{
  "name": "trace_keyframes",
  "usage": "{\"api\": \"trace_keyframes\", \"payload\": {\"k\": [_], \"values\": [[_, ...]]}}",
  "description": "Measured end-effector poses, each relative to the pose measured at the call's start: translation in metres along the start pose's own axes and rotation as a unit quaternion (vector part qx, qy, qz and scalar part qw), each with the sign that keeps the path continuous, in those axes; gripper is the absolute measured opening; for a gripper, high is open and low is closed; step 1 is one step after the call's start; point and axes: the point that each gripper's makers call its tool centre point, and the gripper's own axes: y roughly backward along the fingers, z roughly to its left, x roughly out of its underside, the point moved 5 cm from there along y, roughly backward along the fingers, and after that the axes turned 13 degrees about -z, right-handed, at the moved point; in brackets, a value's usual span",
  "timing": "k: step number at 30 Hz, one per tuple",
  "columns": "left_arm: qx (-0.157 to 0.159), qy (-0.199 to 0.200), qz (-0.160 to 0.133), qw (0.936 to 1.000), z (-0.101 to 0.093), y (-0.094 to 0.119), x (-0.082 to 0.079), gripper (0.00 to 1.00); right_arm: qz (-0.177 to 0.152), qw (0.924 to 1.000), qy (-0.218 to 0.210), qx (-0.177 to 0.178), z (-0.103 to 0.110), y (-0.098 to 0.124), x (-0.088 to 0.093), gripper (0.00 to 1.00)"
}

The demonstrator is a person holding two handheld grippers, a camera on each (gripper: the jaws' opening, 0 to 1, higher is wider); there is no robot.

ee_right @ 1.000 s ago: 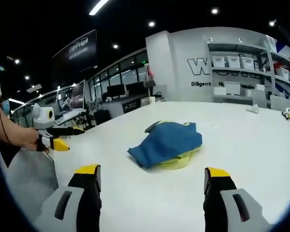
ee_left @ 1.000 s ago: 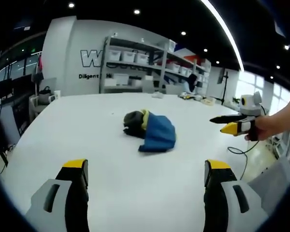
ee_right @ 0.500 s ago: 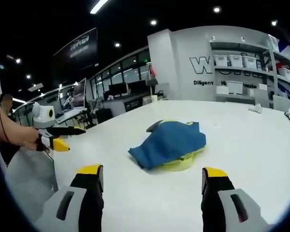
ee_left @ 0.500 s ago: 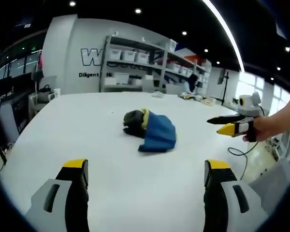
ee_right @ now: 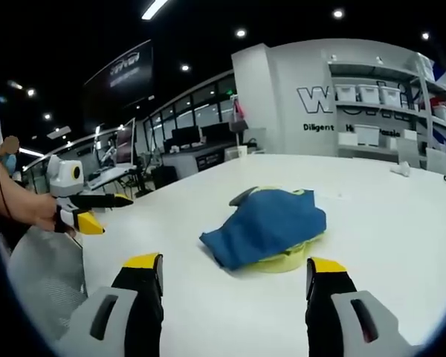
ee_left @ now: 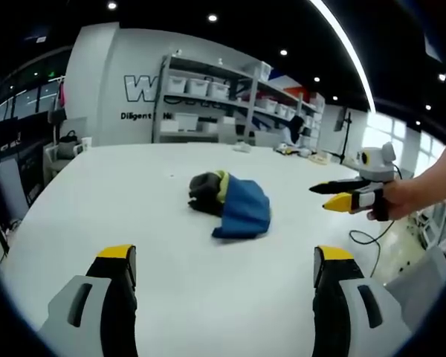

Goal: Fold the garment on the visible template until the final outline fits inside the template.

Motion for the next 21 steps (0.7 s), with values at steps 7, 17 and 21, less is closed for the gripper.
{"api": "trace_keyframes", "payload": {"k": [7,17,21], "values": [[0.004,-0.002,0.004,1.0,-0.004,-0.002,0.0,0.96,0.004,0.9997,0.004,-0.022,0.005,-0.015,-0.001,0.71],[0.007,0.0,0.008,0.9999,-0.009,-0.003,-0.001,0.95,0.025,0.9974,0.02,-0.066,0.015,-0.047,0.006,0.55],[0.01,0.004,0.01,0.9999,-0.011,-0.003,0.0,0.95,0.028,0.9952,0.026,-0.09,0.025,-0.064,0.006,0.51]]}}
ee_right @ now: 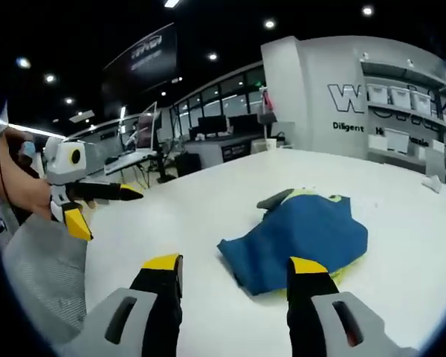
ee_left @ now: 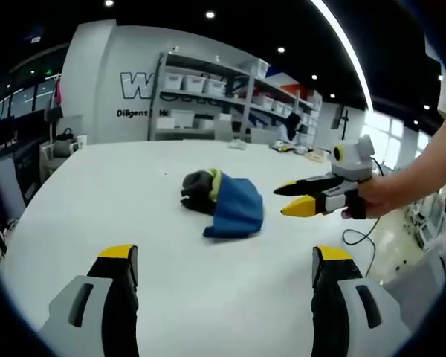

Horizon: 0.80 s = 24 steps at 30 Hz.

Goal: Fold the garment on the visible template until the final outline fits inside the template.

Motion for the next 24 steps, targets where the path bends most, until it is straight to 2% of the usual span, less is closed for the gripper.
{"api": "trace_keyframes", "payload": {"k": [10,15,16,19,24], "values": [[0.003,0.002,-0.002,1.0,-0.003,-0.003,-0.004,0.95,0.029,0.9983,0.029,-0.041,0.01,-0.035,0.012,0.31],[0.007,0.002,-0.001,1.0,-0.007,-0.005,-0.004,0.95,0.051,0.996,0.048,-0.055,0.011,-0.05,0.023,0.25],[0.007,0.003,-0.002,1.0,-0.008,-0.005,-0.004,0.95,0.061,0.9941,0.069,-0.058,0.01,-0.053,0.027,0.25],[0.008,0.005,-0.002,1.0,-0.01,-0.005,-0.004,0.95,0.072,0.9918,0.083,-0.064,0.011,-0.061,0.034,0.18],[0.007,0.005,-0.002,1.0,-0.01,-0.004,-0.004,0.95,0.092,0.9867,0.11,-0.076,0.015,-0.072,0.043,0.18]]}}
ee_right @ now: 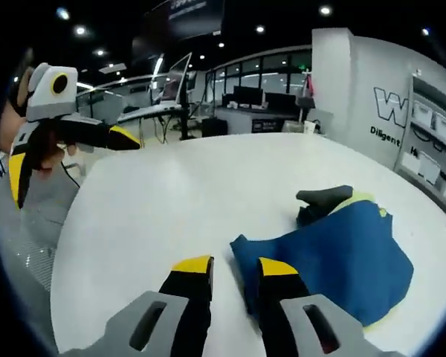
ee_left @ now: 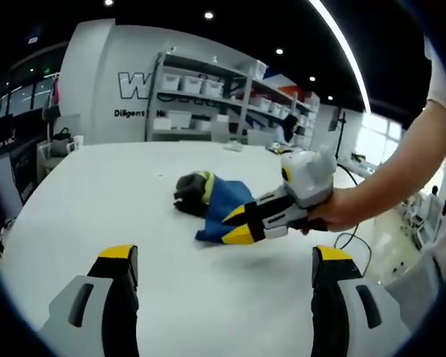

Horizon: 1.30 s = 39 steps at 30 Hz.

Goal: Fold the garment on the visible template until the final outline fits inside the template.

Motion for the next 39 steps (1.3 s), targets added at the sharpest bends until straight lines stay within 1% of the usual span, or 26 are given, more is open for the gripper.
{"api": "trace_keyframes", "payload": {"k": [2,4,10,12,15,16,23,24,26,27,29,31,32,34,35,36,39], "values": [[-0.001,0.001,0.001,1.0,0.0,0.0,0.001,0.95,0.01,0.9997,0.021,-0.001,-0.002,-0.003,0.002,0.17],[-0.001,0.002,0.002,1.0,-0.002,0.001,0.002,0.95,0.015,0.9997,0.021,-0.001,-0.002,-0.007,0.004,0.16],[-0.003,0.005,0.003,1.0,-0.003,0.001,0.004,0.95,0.031,0.998,0.054,0.007,-0.011,-0.013,0.006,0.11],[-0.004,0.005,0.003,1.0,-0.003,0.001,0.004,0.94,0.033,0.998,0.053,0.008,-0.013,-0.015,0.008,0.09],[-0.006,0.006,0.002,1.0,-0.003,0.0,0.004,0.94,0.039,0.9978,0.053,0.009,-0.015,-0.014,0.009,0.01],[-0.007,0.006,0.002,1.0,-0.003,0.001,0.004,0.94,0.039,0.9977,0.055,0.011,-0.016,-0.013,0.009,0.0],[-0.007,0.007,0.004,0.9999,-0.001,0.001,0.005,0.94,0.035,0.9978,0.053,0.019,-0.021,-0.005,0.006,0.0],[-0.007,0.007,0.003,0.9999,-0.002,0.001,0.005,0.94,0.03,0.998,0.05,0.025,-0.023,-0.003,0.004,0.0],[-0.005,0.006,0.003,1.0,-0.002,0.001,0.004,0.94,0.008,0.9987,0.027,0.043,-0.029,0.003,-0.005,0.0],[-0.003,0.006,0.003,1.0,-0.003,0.0,0.004,0.94,-0.004,0.9982,0.024,0.056,-0.034,0.008,-0.011,0.0],[-0.001,0.005,0.003,1.0,-0.003,-0.001,0.004,0.94,-0.015,0.9977,0.011,0.066,-0.039,0.017,-0.017,0.0],[0.0,0.006,0.003,1.0,-0.003,-0.002,0.004,0.94,-0.023,0.9971,0.018,0.069,-0.045,0.026,-0.022,0.0],[0.001,0.006,0.002,1.0,-0.003,-0.002,0.003,0.94,-0.031,0.9964,0.016,0.077,-0.049,0.034,-0.026,0.0],[0.004,0.006,0.001,1.0,-0.004,-0.004,0.003,0.94,-0.051,0.9934,0.001,0.103,-0.061,0.048,-0.033,0.0],[0.005,0.006,0.002,1.0,-0.004,-0.004,0.003,0.94,-0.054,0.9924,-0.001,0.111,-0.066,0.053,-0.034,0.0],[0.006,0.005,0.003,1.0,-0.004,-0.005,0.003,0.94,-0.061,0.9904,-0.003,0.124,-0.073,0.062,-0.037,0.0],[0.01,0.005,0.007,0.9999,-0.004,-0.006,0.005,0.94,-0.083,0.983,-0.03,0.161,-0.09,0.082,-0.042,0.0]]}}
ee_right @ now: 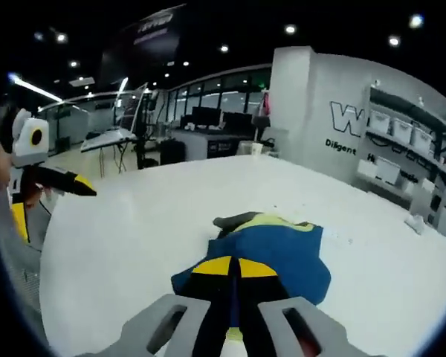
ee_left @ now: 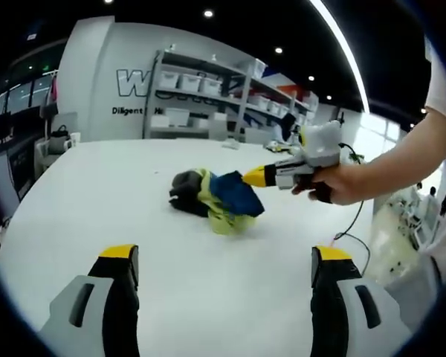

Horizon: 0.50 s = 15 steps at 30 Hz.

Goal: Fold the garment on the visible template until the final outline fits inside the template.

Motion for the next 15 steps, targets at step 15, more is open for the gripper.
{"api": "trace_keyframes", "payload": {"k": [15], "values": [[0.016,-0.008,0.023,0.9996,0.005,-0.016,0.002,0.94,-0.046,0.9708,-0.096,0.215,-0.125,0.066,0.005,0.0]]}}
